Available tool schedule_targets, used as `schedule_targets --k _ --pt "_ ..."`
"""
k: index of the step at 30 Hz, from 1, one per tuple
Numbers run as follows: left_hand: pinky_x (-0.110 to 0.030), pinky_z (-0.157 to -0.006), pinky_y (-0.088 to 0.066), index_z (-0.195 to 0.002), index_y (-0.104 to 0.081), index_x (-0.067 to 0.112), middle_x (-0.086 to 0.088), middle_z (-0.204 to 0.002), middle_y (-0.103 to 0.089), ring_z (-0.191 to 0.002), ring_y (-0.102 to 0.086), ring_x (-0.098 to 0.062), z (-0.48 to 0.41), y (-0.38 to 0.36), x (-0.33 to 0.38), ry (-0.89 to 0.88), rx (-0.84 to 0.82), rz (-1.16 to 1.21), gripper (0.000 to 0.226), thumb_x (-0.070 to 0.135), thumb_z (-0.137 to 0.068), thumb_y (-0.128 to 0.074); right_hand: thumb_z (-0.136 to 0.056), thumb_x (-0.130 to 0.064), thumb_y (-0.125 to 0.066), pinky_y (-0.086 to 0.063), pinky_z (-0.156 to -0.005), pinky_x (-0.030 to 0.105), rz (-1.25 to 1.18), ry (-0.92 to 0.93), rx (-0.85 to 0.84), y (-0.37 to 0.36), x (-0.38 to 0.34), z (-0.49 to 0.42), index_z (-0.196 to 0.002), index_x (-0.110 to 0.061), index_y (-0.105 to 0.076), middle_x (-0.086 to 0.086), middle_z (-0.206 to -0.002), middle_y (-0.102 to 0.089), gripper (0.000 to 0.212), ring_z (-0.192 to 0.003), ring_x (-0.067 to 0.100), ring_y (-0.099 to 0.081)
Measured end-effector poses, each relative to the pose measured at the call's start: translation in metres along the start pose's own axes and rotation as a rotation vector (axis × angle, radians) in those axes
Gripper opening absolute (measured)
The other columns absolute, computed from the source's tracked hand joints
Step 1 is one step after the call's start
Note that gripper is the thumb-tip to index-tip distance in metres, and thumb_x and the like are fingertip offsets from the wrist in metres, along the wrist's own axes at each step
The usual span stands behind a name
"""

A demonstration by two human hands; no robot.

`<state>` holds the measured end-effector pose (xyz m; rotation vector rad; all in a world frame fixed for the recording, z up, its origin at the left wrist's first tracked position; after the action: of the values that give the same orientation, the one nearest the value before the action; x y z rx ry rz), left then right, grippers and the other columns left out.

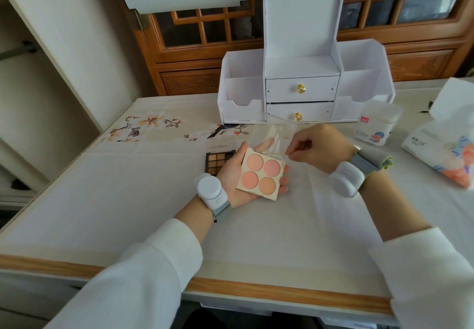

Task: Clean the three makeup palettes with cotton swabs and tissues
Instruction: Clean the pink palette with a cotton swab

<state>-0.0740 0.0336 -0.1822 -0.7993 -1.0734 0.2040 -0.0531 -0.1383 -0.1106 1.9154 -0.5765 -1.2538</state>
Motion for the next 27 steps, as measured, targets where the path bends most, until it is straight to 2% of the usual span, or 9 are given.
schedule_targets --k 5,8,10,12,15,17,20,23,27 --pt "-0.044 -0.076 -0.054 -0.123 -0.060 0.035 -0.022 -0.099 -0.064 -0.078 -0.064 -0.036 0.000 -0.001 -0.001 0.004 0.001 -0.008 0.053 0.060 -0.093 -0.023 -0.075 -0.003 -0.067 -0.035 -0.053 0.000 -0.064 -0.045 0.295 0.011 0.004 -0.002 -0.078 -0.009 -0.073 0.001 -0.067 -0.063 0.009 -0.055 0.007 -0.051" --pt "-0.045 -0.080 -0.053 -0.126 -0.055 0.037 -0.021 -0.100 -0.064 -0.081 -0.063 -0.035 0.000 -0.001 -0.001 -0.002 -0.010 -0.037 0.052 0.061 -0.093 -0.023 -0.075 -0.001 -0.065 -0.041 -0.059 0.012 -0.068 -0.043 0.411 0.014 0.005 -0.003 -0.079 -0.006 -0.072 0.003 -0.070 -0.064 0.010 -0.062 0.014 -0.053" --pt "-0.045 -0.080 -0.053 -0.118 -0.063 0.035 -0.021 -0.100 -0.064 -0.082 -0.063 -0.035 0.001 0.000 0.000 -0.006 -0.005 -0.032 0.052 0.060 -0.093 -0.025 -0.075 -0.001 -0.066 -0.044 -0.061 0.014 -0.057 -0.025 0.355 0.012 0.005 -0.003 -0.078 -0.007 -0.072 0.002 -0.069 -0.063 0.009 -0.061 0.013 -0.053" --pt "-0.046 -0.081 -0.052 -0.115 -0.066 0.035 -0.020 -0.099 -0.064 -0.082 -0.063 -0.035 0.000 0.001 -0.001 -0.005 -0.004 -0.030 0.053 0.060 -0.092 -0.026 -0.075 -0.003 -0.069 -0.039 -0.055 0.002 -0.038 -0.017 0.186 0.007 0.005 -0.001 -0.077 -0.011 -0.073 0.000 -0.068 -0.064 0.010 -0.058 0.008 -0.053" --pt "-0.047 -0.084 -0.049 -0.121 -0.062 0.036 -0.020 -0.099 -0.065 -0.082 -0.063 -0.036 0.000 0.001 0.000 -0.007 -0.003 -0.028 0.053 0.061 -0.093 -0.025 -0.073 -0.006 -0.072 -0.038 -0.054 0.004 -0.023 -0.016 -0.026 -0.001 0.004 -0.001 -0.074 -0.018 -0.073 0.000 -0.072 -0.068 0.012 -0.059 0.005 -0.054" --pt "-0.048 -0.086 -0.046 -0.121 -0.062 0.035 -0.020 -0.099 -0.065 -0.082 -0.063 -0.036 0.001 0.000 0.001 -0.005 -0.010 -0.034 0.054 0.061 -0.093 -0.024 -0.074 -0.006 -0.071 -0.040 -0.057 0.008 -0.058 -0.027 -0.006 0.001 0.006 -0.002 -0.074 -0.017 -0.072 0.001 -0.072 -0.067 0.012 -0.061 0.008 -0.055" --pt "-0.048 -0.087 -0.045 -0.114 -0.067 0.036 -0.020 -0.098 -0.065 -0.080 -0.063 -0.035 0.001 0.000 0.001 -0.005 -0.012 -0.039 0.054 0.061 -0.093 -0.023 -0.075 -0.003 -0.070 -0.038 -0.056 0.004 -0.099 -0.051 0.178 0.007 0.009 -0.004 -0.079 -0.011 -0.073 0.003 -0.069 -0.064 0.009 -0.058 0.008 -0.053" --pt "-0.047 -0.086 -0.047 -0.115 -0.066 0.036 -0.020 -0.098 -0.065 -0.081 -0.063 -0.035 0.000 0.000 0.000 -0.008 -0.009 -0.031 0.054 0.061 -0.093 -0.024 -0.074 -0.003 -0.067 -0.041 -0.058 0.019 -0.098 -0.114 0.380 0.012 0.012 -0.005 -0.078 -0.011 -0.072 0.007 -0.070 -0.064 0.009 -0.061 0.014 -0.051" --pt "-0.043 -0.080 -0.053 -0.124 -0.056 0.036 -0.020 -0.098 -0.064 -0.079 -0.063 -0.034 0.000 0.001 -0.001 -0.015 0.008 -0.032 0.051 0.061 -0.094 -0.022 -0.074 -0.002 -0.068 -0.041 -0.060 0.020 -0.086 -0.084 0.268 0.008 0.012 -0.005 -0.077 -0.011 -0.072 0.008 -0.072 -0.067 0.010 -0.065 0.015 -0.054"
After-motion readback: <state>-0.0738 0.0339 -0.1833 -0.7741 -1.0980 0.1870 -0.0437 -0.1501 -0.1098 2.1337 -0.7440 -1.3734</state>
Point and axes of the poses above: each hand's wrist, its own z-axis away from the middle knuckle, its own y-axis out of the back of the hand, x = y × z, the point moved 2 cm from there along -z, towards the middle knuckle
